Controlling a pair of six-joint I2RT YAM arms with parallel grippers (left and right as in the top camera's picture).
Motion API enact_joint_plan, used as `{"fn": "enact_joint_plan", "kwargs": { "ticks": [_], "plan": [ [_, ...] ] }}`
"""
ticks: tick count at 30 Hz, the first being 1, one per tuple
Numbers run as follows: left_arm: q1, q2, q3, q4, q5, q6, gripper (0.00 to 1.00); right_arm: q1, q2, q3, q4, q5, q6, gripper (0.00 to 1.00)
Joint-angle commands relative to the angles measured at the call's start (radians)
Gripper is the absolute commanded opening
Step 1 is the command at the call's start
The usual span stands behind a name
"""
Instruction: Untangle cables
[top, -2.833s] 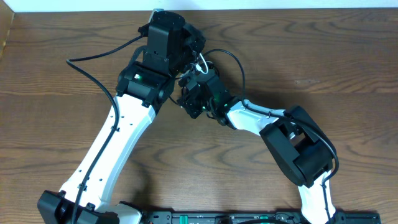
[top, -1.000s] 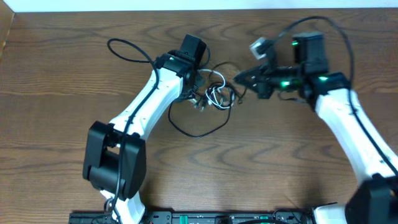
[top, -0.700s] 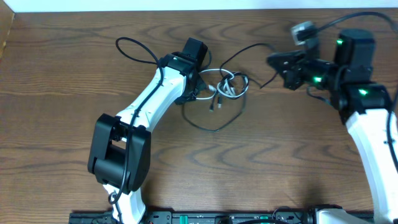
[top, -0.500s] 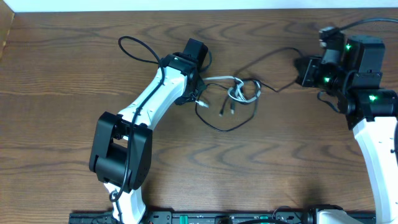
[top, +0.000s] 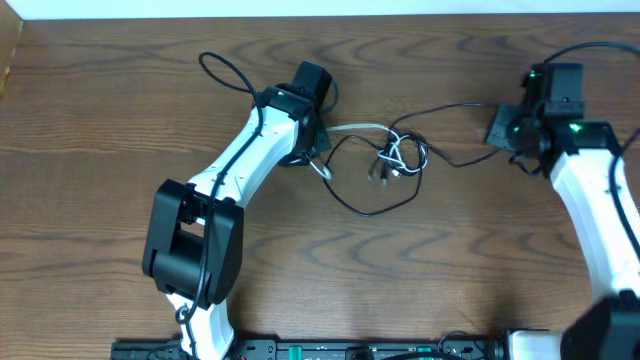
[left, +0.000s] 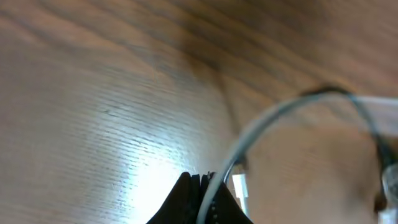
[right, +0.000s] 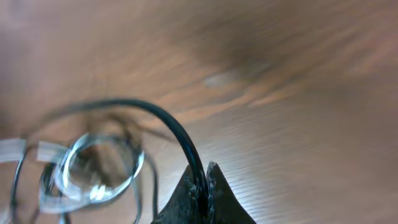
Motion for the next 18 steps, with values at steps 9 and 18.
{"fn": "enact_joint_plan", "kwargs": {
  "ticks": [9, 18],
  "plan": [
    [-0.024, 0.032, -0.008, 0.004, 0.250, 0.291, 0.08, 0.032, 0.142, 0.003, -0.024, -0.211, -0.174, 0.18],
    [-0.019, 0.128, -0.008, 0.045, 0.216, 0.175, 0.08, 0.017, 0.136, 0.072, 0.011, -0.439, -0.244, 0.77]
  ]
}}
